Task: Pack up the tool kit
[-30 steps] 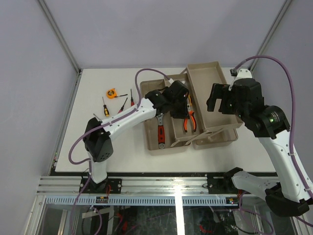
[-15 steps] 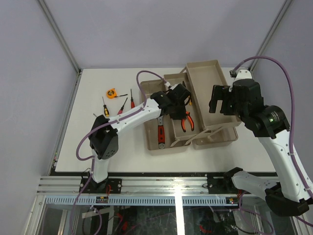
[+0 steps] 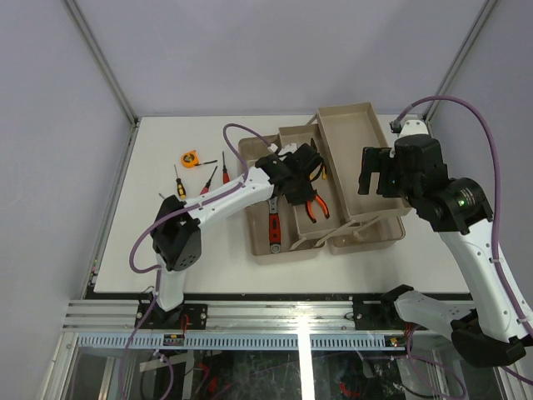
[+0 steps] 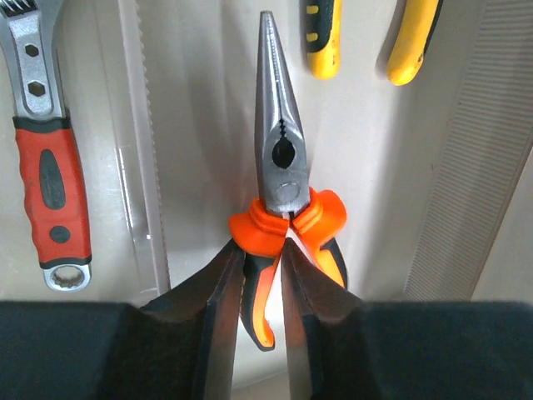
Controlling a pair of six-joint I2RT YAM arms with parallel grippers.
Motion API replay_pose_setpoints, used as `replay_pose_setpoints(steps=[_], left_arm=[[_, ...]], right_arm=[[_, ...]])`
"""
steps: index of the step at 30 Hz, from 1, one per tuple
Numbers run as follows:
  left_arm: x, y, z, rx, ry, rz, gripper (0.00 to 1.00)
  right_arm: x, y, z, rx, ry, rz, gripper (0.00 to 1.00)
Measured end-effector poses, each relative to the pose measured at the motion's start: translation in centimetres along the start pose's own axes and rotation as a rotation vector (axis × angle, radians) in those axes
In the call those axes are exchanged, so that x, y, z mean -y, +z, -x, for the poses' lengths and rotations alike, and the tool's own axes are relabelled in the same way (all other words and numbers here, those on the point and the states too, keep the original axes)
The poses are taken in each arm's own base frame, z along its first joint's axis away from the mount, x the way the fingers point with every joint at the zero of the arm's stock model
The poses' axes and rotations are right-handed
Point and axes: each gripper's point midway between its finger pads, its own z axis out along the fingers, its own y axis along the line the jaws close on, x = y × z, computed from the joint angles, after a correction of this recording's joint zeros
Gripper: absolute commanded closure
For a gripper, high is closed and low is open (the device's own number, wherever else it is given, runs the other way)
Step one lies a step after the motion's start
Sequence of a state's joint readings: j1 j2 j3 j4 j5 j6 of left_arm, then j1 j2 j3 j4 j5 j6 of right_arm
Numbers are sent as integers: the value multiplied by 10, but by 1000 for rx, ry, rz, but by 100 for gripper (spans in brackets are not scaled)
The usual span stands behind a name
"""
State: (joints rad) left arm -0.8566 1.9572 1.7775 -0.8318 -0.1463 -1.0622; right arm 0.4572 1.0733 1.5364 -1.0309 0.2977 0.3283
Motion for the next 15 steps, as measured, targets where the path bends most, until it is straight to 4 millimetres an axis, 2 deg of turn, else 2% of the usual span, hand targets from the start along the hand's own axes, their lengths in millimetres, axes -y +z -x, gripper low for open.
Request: replay_pose_setpoints(steps=[2, 3, 12, 15], left_arm=[[0, 0, 0, 0, 1, -1, 62], [1, 0, 0, 0, -2, -4, 61], [5, -1, 2, 6, 4, -24, 60], [5, -5, 10, 25, 23, -31, 57]], right_arm=[[0, 0, -1, -2, -1, -1, 1], [0, 0, -1, -4, -1, -1, 1], [0, 0, -1, -5, 0, -1, 1], [0, 0, -1, -4, 0, -1, 1]])
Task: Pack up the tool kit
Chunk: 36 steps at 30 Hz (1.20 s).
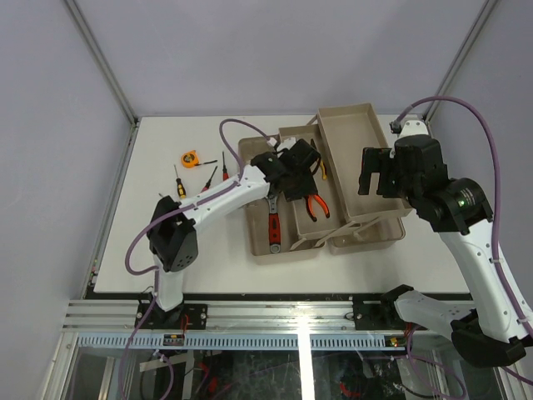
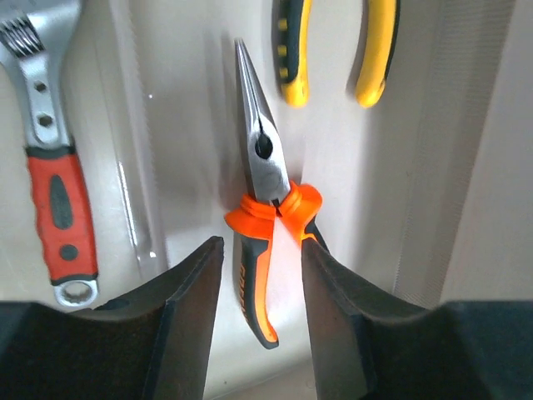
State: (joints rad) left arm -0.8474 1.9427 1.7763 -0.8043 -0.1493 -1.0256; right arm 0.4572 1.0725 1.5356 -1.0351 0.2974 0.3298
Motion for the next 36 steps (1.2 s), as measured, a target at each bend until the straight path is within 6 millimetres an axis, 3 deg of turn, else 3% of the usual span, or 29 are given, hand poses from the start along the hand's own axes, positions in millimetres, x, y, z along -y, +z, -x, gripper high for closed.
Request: replay_pose_setpoints(steps=[2, 5, 9, 12, 14, 17, 19, 21, 22, 26, 29, 36], left_arm=[[-2, -6, 15, 31, 13, -9, 56], [-10, -25, 56, 107, 10, -33, 55], [-44, -76, 135, 278, -31, -49, 54], [-100, -122, 192, 418, -102, -9, 52], [-162, -152, 231, 518, -175, 73, 51], [-241, -171, 256, 578, -232, 212, 50], [-290, -169, 254, 555, -258, 305, 50], [-328, -156, 239, 492, -289, 370, 50], [-350, -146, 225, 442, -320, 403, 51], [-403, -112, 174, 262, -427, 481, 51], [-416, -89, 149, 150, -473, 493, 53], [-418, -49, 122, 6, -533, 477, 53]], right_arm=[[0, 0, 0, 0, 0, 0, 1], [0, 0, -1, 0, 0, 0, 1], [-2, 2, 2, 8, 2, 5, 1], [-7, 10, 6, 9, 1, 17, 1], [-15, 20, 8, -3, -5, 32, 1], [-29, 39, 10, -27, -10, 68, 1], [-40, 52, 10, -47, -12, 97, 1], [-48, 62, 10, -63, -13, 122, 1], [-53, 66, 9, -71, -12, 135, 1], [-62, 71, 10, -78, -3, 171, 1], [-63, 69, 13, -62, 8, 180, 1], [-56, 55, 8, -41, 28, 180, 1]])
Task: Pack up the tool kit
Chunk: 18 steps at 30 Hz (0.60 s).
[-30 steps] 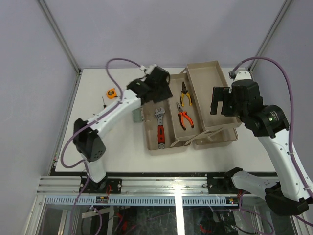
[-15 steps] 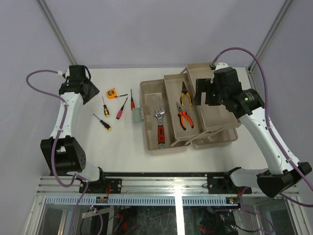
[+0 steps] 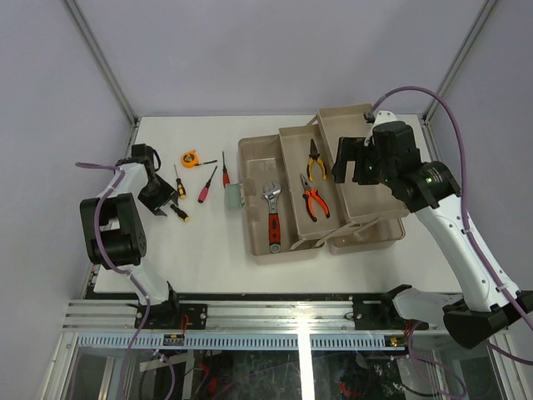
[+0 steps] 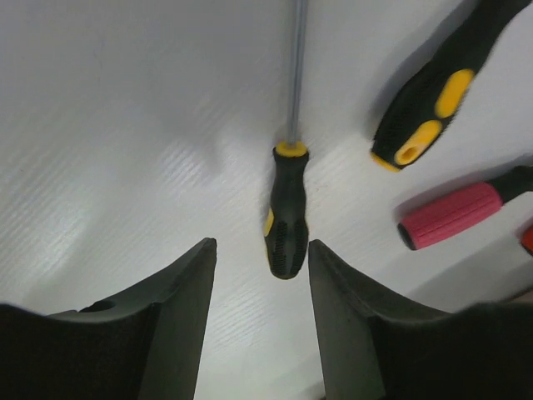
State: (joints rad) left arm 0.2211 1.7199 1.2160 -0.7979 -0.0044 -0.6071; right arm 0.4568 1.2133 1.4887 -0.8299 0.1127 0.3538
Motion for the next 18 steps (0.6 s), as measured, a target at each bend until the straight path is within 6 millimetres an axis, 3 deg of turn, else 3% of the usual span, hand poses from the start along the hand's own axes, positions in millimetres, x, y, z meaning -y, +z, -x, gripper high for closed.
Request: replay_pose_setpoints(steps=[5, 12, 18], left_arm=[[-13, 19, -33, -88, -10, 35, 54], [4, 24, -38, -81, 2, -9, 54], [4, 35, -44, -111, 7, 4, 54]], right_arm=[[3, -12, -2, 19, 15, -1, 1], [4, -15, -2, 19, 16, -4, 1], [5, -13, -5, 6, 13, -10, 1]])
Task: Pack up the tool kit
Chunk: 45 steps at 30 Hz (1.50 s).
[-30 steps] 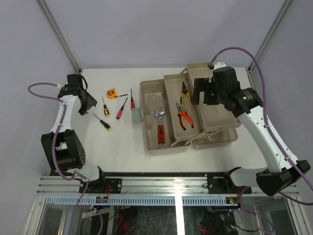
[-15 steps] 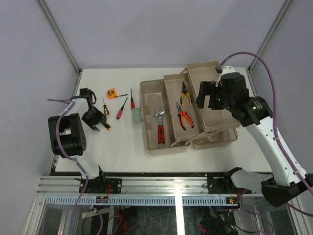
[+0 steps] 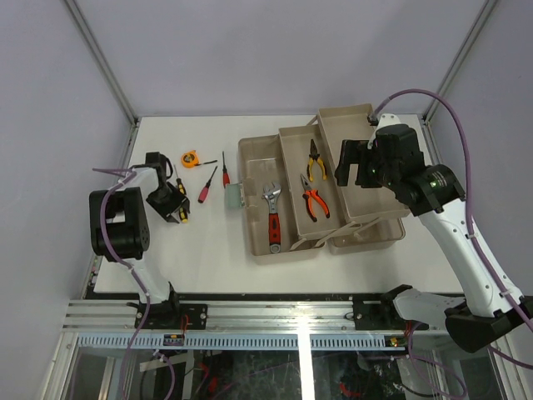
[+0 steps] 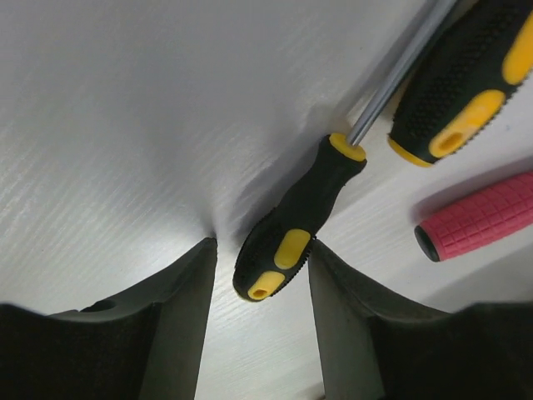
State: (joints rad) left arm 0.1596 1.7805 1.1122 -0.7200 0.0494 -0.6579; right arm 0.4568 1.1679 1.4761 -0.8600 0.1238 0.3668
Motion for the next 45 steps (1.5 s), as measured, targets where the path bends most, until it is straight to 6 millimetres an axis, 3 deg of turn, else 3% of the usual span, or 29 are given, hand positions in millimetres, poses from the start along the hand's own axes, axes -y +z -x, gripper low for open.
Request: replay_pose_setpoints(steps=[3, 4, 7, 13, 16, 20, 23, 24, 27, 29, 31, 33, 35, 38, 43, 45], left_arm=[[-2, 5, -2, -13, -1, 12, 55], [-2, 5, -2, -15, -1, 13, 61], [-3, 6, -2, -16, 1, 14, 98], [-3, 4, -2, -11, 8, 13, 100], [2, -6, 0, -3, 10, -8, 100], [39, -60, 23, 93, 32, -146, 100], [99, -127, 44, 223, 104, -336, 100], [132, -164, 50, 280, 143, -440, 100], [200, -224, 21, 330, 276, -634, 100], [248, -265, -14, 334, 379, -781, 100], [292, -299, -63, 300, 486, -927, 100], [329, -318, -112, 240, 577, -1043, 100], [352, -317, -153, 174, 639, -1099, 100], [376, -293, -207, 66, 700, -1114, 100], [390, -244, -266, -52, 740, -1055, 100], [390, -235, -282, -77, 747, -1038, 100]], right_arm=[[2, 1, -1, -6, -2, -11, 1], [3, 1, -2, -8, -2, -15, 1], [4, 1, -3, -13, -3, -22, 1], [5, 0, -5, -19, -8, -27, 1], [7, 0, -5, -19, -14, -37, 1], [10, 0, -4, -14, -24, -52, 1], [12, 0, 2, -5, -29, -68, 1], [13, 1, 5, 2, -28, -79, 1], [18, 0, 14, 27, -24, -114, 1], [23, -3, 21, 53, -16, -147, 1], [29, -8, 27, 79, -6, -181, 0], [35, -16, 32, 113, 9, -215, 0], [44, -31, 36, 155, 25, -249, 0], [59, -63, 39, 229, 57, -293, 1], [83, -112, 34, 317, 105, -359, 1], [90, -127, 31, 344, 121, -381, 0]])
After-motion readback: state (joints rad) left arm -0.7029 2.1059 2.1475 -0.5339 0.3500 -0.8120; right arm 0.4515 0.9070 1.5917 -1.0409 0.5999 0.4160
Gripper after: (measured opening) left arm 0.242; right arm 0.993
